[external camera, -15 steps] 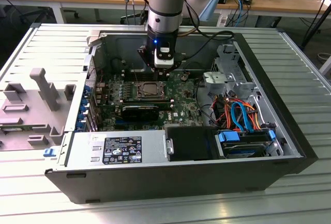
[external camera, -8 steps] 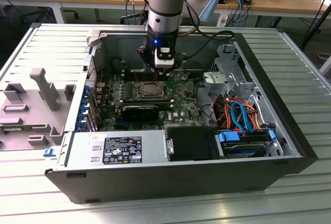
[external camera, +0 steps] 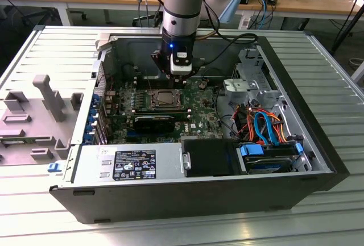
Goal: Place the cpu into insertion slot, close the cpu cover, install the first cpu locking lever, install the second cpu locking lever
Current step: 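Install the first cpu locking lever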
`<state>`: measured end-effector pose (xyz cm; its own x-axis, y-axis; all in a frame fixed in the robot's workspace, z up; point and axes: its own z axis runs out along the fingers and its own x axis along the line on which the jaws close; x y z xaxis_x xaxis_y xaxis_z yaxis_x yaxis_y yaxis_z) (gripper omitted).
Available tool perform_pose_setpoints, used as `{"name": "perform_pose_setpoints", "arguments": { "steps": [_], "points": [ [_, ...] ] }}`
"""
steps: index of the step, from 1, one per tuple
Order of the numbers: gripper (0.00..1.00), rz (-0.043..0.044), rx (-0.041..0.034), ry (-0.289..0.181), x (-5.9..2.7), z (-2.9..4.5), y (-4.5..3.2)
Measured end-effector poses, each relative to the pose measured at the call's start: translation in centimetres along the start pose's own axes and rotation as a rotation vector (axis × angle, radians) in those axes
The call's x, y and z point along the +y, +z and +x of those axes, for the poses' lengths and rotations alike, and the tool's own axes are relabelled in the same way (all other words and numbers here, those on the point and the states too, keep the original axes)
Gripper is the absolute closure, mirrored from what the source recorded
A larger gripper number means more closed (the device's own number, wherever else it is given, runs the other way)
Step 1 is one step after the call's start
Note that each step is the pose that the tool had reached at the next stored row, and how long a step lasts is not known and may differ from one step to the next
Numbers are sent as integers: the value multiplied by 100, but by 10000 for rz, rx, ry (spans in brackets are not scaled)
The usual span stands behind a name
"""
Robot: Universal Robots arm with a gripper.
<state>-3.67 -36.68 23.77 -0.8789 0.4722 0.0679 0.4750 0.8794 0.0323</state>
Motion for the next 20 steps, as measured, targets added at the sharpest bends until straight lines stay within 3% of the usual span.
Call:
{"name": "perform_pose_setpoints", "arguments": {
  "steps": [20],
  "points": [
    [89,-51,44,-242,0,0,0]
  ]
}}
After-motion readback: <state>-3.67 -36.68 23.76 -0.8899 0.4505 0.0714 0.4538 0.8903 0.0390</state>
